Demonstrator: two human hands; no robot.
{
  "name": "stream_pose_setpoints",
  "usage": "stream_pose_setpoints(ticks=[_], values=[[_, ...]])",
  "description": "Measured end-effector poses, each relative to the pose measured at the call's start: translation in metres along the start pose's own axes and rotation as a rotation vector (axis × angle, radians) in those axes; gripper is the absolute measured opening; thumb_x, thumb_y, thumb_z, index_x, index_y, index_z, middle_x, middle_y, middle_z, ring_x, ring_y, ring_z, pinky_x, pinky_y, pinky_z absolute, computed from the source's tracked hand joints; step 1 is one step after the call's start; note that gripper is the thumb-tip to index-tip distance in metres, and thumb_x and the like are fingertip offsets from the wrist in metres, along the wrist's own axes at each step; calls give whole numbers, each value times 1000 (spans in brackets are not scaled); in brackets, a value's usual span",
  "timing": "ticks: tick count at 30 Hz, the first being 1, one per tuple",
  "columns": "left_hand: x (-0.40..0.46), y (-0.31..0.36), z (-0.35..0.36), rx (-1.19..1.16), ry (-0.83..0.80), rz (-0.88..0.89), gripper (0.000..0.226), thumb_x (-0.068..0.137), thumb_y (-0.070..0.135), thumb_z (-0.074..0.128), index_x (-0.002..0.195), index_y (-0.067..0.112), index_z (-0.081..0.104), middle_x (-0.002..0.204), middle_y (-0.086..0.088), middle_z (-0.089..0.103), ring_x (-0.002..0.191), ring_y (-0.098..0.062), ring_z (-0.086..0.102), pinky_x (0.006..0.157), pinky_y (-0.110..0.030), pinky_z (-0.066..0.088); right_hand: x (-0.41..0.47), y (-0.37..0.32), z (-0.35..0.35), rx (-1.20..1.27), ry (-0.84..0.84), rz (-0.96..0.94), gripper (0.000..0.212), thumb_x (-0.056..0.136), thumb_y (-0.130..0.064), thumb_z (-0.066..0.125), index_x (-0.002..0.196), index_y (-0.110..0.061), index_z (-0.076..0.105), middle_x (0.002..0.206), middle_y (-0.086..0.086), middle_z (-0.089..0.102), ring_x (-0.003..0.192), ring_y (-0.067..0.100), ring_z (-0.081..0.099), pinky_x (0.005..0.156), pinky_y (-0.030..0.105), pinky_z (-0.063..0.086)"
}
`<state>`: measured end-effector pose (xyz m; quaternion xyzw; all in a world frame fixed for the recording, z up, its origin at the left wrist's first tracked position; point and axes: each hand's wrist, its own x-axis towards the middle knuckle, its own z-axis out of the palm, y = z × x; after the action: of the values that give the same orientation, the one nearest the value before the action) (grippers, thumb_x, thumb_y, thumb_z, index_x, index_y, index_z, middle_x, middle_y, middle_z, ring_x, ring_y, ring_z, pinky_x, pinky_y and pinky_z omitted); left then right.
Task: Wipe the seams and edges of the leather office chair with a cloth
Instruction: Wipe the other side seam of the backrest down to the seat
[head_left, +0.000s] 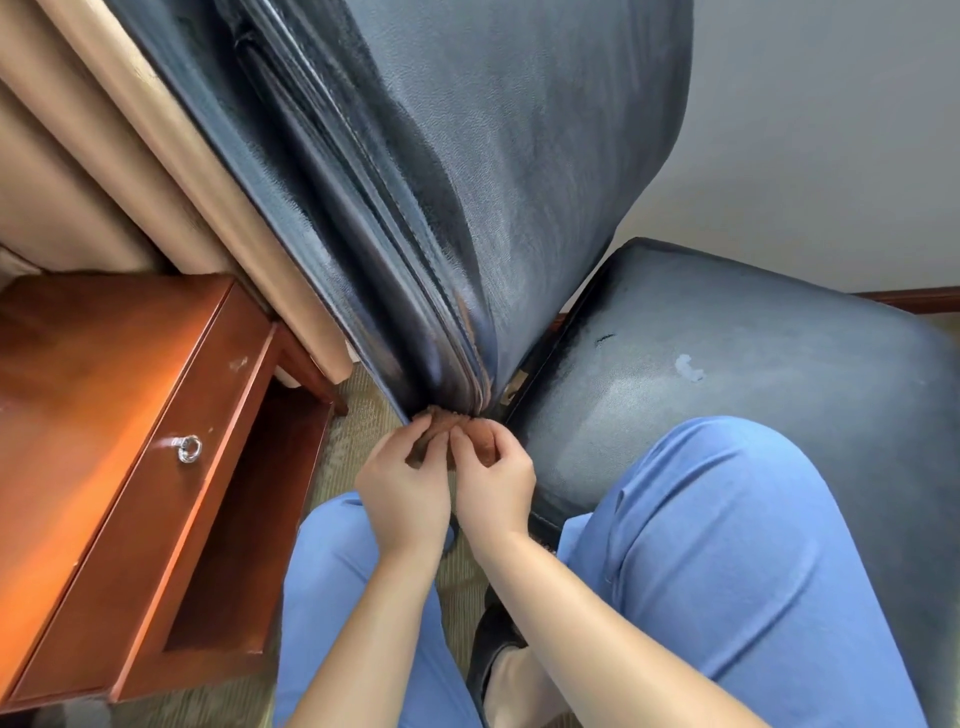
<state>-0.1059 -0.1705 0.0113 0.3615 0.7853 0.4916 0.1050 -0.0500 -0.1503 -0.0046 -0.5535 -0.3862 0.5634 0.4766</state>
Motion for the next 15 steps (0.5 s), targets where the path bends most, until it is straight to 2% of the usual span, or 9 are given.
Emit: stream_pose_setpoints(ticks=[2,5,10,13,15], values=[[-1,-3,4,-15,12,-65,22,85,4,67,105,8,75,98,-2,71,89,-11,61,80,-8,39,5,6,2,-33,2,15,7,82,-14,65,76,-18,64,67,-10,64,64,0,56,66,17,45],[1,-8,10,9,21,-52,22,86,4,66,106,9,75,102,-3,73,92,-12,63,86,-18,43,15,11,5,-77,-20,22,18,82,-12,63,67,-20,60,59,-13,59,59,0,51,61,16,44],[10,-21,23,129,-90,-94,23,88,12,65,108,11,74,104,-8,73,99,-24,65,82,-21,41,37,21,11,-106,10,179,14,81,-10,63,82,-19,73,76,-9,71,72,5,63,72,24,52],[13,-25,31,147,-96,-111,24,89,14,64,111,10,73,106,-11,72,101,-27,63,85,-26,44,49,18,11,-162,-9,224,13,81,-10,63,82,-20,71,80,-6,71,77,10,65,65,20,48],[13,-30,35,183,-149,-144,23,89,15,64,110,10,73,106,-11,72,101,-27,63,80,-24,42,53,18,8,-265,-28,254,13,82,-11,63,80,-23,68,82,-5,69,81,14,65,66,21,45]])
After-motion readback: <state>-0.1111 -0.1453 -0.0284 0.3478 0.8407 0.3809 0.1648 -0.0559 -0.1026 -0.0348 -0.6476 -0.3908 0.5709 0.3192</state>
